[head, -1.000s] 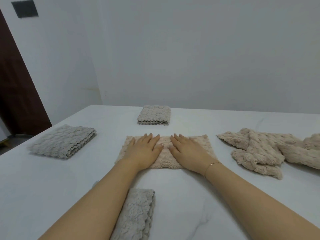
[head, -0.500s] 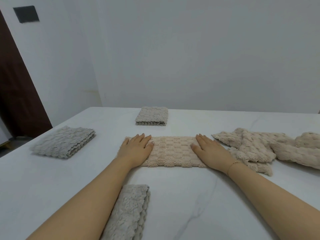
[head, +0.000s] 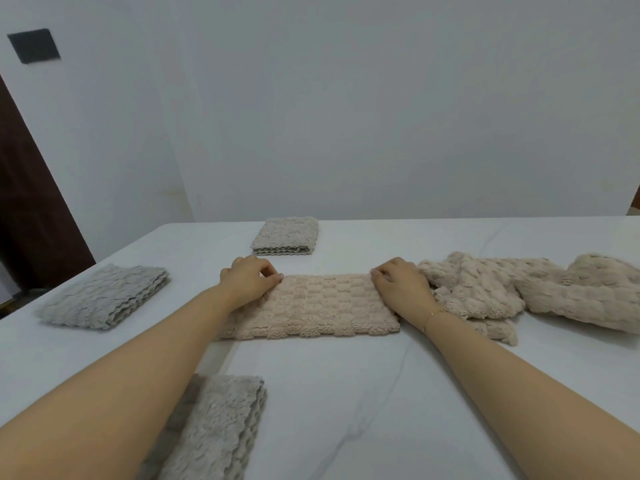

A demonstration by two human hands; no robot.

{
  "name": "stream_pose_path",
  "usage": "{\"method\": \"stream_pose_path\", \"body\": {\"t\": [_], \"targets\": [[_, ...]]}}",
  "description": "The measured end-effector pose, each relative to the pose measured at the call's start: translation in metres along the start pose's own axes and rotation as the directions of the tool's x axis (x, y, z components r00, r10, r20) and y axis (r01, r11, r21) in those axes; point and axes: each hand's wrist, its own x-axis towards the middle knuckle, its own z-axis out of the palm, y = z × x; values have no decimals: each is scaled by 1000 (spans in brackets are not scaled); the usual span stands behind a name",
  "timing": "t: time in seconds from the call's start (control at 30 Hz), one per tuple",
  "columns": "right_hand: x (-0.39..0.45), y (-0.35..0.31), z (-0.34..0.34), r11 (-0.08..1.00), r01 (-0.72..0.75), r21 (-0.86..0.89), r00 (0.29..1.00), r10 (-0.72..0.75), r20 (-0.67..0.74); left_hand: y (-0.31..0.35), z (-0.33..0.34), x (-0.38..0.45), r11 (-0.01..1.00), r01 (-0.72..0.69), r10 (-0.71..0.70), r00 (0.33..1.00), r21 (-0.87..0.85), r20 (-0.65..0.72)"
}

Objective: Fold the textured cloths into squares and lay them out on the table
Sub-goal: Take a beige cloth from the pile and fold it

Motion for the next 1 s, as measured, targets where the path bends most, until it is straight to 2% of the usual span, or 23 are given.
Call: {"method": "stream_pose_path", "body": {"t": [0.13,0.33,0.5,0.6,0.7,0.87,0.93,1.0], "targets": [[14,2,2,996,-20,88,999,22,-27,-3,-1,5,998,-40,40,999,-44,8],[17,5,5,974,7,226,994,17,-104,-13,-2,3,975,-174,161,982,-137,-99],[17,6,6,957,68,283,986,-21,-165,-12,-4,2,963,-254,240,959,-88,-149],[18,6,7,934,49,355,985,14,-172,-10,-8,5,958,-230,211,970,-173,-124],[20,6,8,933,8,360,991,40,-126,-9,-4,10,966,-221,211,974,-131,-85],[23,6,12,938,-13,346,991,57,-118,-10,7,13,968,-213,198,973,-132,-119],[23,7,14,941,-13,338,991,57,-121,-8,7,12,976,-191,178,977,-107,-121],[24,8,14,965,4,262,991,31,-130,-4,5,8,985,-167,171,972,40,-164]]}}
